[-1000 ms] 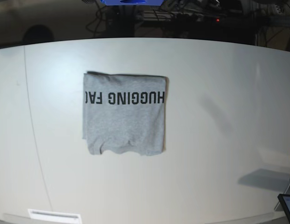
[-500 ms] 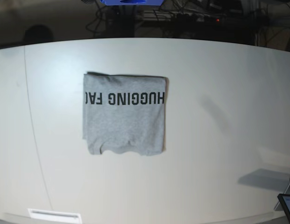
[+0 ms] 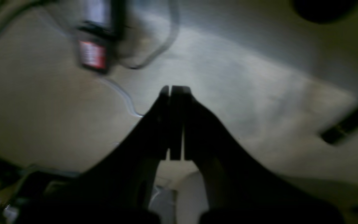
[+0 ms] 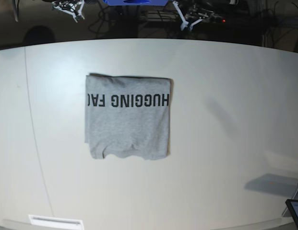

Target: Fold the T-shirt properly

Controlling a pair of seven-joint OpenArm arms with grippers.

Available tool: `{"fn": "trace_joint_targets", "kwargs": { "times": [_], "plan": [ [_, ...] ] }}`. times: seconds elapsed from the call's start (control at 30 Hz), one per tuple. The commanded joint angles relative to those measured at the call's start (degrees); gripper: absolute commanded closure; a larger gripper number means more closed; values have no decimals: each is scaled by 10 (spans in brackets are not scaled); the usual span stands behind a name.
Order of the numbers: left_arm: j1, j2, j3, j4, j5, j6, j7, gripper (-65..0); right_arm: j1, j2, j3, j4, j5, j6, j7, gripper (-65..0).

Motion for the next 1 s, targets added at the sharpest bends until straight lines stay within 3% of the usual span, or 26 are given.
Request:
{"fn": "trace_joint_targets", "kwargs": {
  "times": [0.0,0.3,0.97],
  "plan": [
    [0,3,0,0,2,-4,8,0,-5,3,0,0,1,2,0,0],
    [6,30,0,29,2,-4,5,0,-8,-9,0,-5,1,2,68,0],
    [1,25,-7,32,-2,-4,5,0,13,-1,-1,-1,1,1,68,0]
  ]
}}
